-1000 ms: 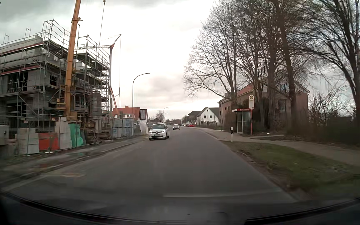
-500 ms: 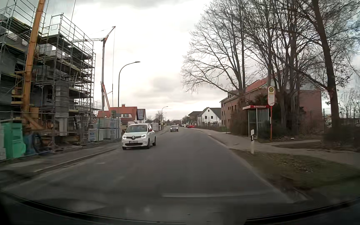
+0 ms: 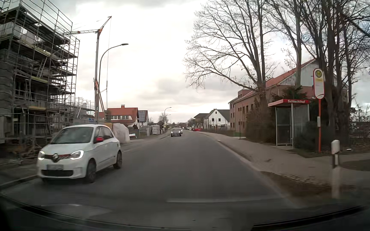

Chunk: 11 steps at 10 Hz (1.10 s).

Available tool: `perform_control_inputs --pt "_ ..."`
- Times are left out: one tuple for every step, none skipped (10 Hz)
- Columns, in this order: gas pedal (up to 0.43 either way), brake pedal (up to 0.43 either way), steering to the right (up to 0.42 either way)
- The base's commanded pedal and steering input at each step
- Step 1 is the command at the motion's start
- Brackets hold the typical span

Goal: Follow the waypoints while adhering to traffic rules and regulations

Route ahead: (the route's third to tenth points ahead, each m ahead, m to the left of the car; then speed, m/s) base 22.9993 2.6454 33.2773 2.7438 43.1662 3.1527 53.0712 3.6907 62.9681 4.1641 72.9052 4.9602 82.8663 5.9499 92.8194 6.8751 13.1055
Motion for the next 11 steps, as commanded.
perform_control_inputs --pt "0.169 0.000 -0.002" --pt "0.169 0.000 -0.002" --pt "0.169 0.000 -0.002" --pt "0.157 0.000 -0.002" --pt "0.157 0.000 -0.002" --pt "0.157 0.000 -0.002" --pt "0.157 0.000 -0.002" --pt "0.157 0.000 -0.002" --pt "0.157 0.000 -0.003" --pt "0.157 0.000 -0.002" --pt "0.157 0.000 -0.002"
